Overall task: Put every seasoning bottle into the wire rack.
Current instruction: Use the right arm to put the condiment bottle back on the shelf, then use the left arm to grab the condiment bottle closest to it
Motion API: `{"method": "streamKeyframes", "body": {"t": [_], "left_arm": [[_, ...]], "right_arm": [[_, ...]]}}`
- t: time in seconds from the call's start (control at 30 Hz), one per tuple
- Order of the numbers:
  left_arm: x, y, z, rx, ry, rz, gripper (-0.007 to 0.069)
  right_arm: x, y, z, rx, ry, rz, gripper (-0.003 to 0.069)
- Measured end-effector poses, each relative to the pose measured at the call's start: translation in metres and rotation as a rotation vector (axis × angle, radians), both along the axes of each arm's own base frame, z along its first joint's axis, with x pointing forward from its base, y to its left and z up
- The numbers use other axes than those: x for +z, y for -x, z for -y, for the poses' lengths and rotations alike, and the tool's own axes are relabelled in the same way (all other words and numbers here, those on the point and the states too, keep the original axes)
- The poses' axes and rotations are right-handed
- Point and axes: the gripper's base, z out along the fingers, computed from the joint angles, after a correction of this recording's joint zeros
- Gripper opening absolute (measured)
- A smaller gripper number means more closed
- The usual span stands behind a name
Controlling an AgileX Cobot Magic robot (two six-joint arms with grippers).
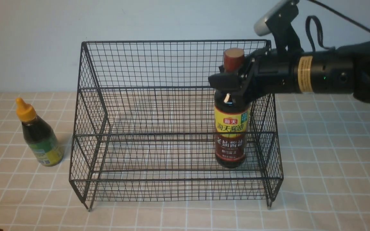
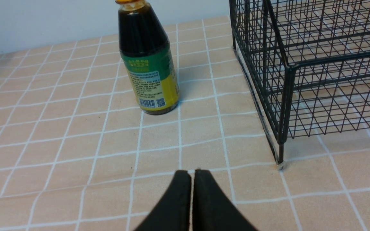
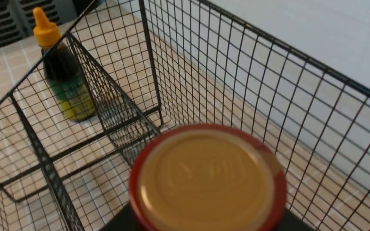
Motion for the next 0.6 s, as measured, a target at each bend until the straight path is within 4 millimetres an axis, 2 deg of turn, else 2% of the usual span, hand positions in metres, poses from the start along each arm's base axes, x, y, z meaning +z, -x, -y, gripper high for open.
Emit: {"method": "streamKeyframes", "body": {"t": [0.17,0.27,0.33,0.37,0.43,0.47,0.6], "left_arm": [[0.000,0.000,0.000,0.000,0.000,0.000,-0.0007],[0.000,0.000,0.000,0.000,0.000,0.000,-0.0007],[0.000,0.000,0.000,0.000,0.000,0.000,-0.0007],[0.000,0.000,0.000,0.000,0.000,0.000,-0.0007],[0.000,0.000,0.000,0.000,0.000,0.000,-0.0007],[0.000,0.000,0.000,0.000,0.000,0.000,-0.0007],[0.000,0.000,0.000,0.000,0.000,0.000,-0.0007]], "right_arm": [[-0.001,0.001,0.000,0.017,0.021,-0.010,0.0275],[0.000,0.004,0.000,0.028,0.022,-0.027,0.0352],[0.002,0.005,0.000,0.026,0.018,-0.029,0.0377],[0.008,0.008,0.001,0.022,0.009,-0.022,0.0409],[0.015,0.011,0.002,0.022,0.002,-0.007,0.0429],[0.027,0.017,0.004,0.018,-0.008,0.024,0.0444],[0.052,0.031,0.010,0.006,-0.028,0.097,0.0450]]}}
